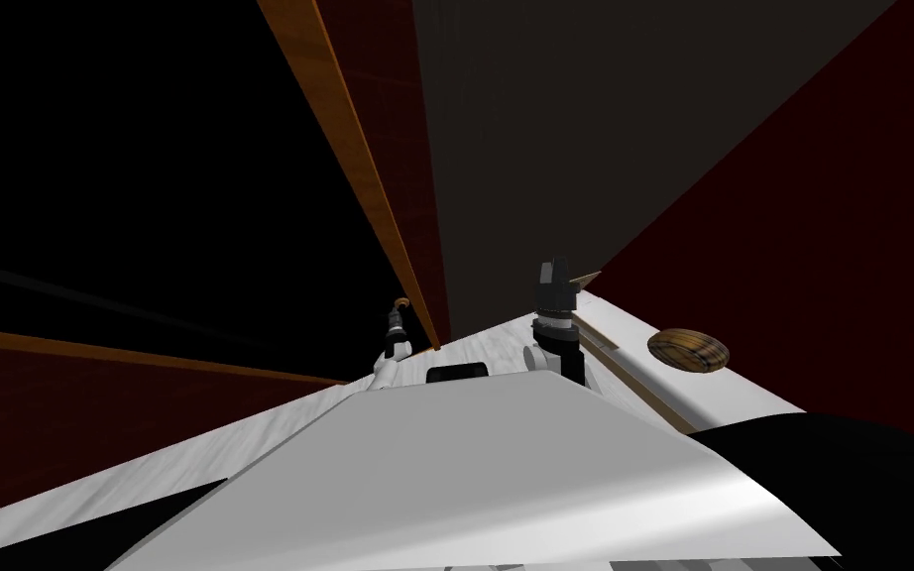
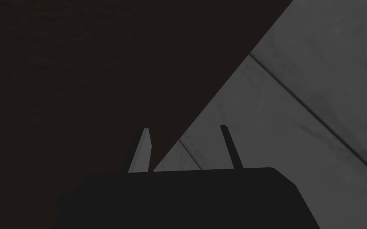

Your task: Push the door open

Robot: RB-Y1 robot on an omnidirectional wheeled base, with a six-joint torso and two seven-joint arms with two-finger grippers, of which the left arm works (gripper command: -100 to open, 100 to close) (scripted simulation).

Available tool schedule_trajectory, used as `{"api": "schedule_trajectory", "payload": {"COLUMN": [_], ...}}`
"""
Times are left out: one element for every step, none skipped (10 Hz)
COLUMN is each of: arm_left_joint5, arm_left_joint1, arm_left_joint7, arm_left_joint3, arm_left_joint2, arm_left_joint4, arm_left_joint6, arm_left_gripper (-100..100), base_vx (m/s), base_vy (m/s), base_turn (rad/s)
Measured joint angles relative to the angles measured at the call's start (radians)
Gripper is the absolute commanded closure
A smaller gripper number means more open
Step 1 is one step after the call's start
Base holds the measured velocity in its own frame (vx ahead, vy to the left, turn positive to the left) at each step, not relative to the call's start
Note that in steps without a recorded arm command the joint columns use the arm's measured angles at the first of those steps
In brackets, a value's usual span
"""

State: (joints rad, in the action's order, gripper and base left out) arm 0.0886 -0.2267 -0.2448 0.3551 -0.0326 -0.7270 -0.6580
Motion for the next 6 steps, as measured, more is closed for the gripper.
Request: {"api": "schedule_trajectory", "payload": {"arm_left_joint5": [0.0, 0.0, -0.001, -0.001, 0.007, 0.015], "arm_left_joint1": [0.0, 0.001, 0.002, 0.002, -0.003, -0.001], "arm_left_joint7": [0.0, 0.0, 0.0, 0.0, -0.008, -0.016], "arm_left_joint3": [0.0, -0.001, -0.001, -0.001, 0.015, 0.03], "arm_left_joint2": [0.0, 0.001, 0.002, 0.002, 0.0, -0.003], "arm_left_joint4": [0.001, 0.002, 0.002, 0.003, 0.015, 0.018], "arm_left_joint6": [0.001, 0.002, 0.002, 0.003, -0.004, -0.011], "arm_left_gripper": [100, 100, 100, 100, 100, 100], "base_vx": [-0.016, -0.008, 0.0, 0.004, 0.023, 0.06], "base_vy": [0.0, -0.001, 0.0, 0.042, 0.087, 0.102], "base_turn": [-0.006, 0.001, 0.0, -0.168, -0.254, -0.217]}}
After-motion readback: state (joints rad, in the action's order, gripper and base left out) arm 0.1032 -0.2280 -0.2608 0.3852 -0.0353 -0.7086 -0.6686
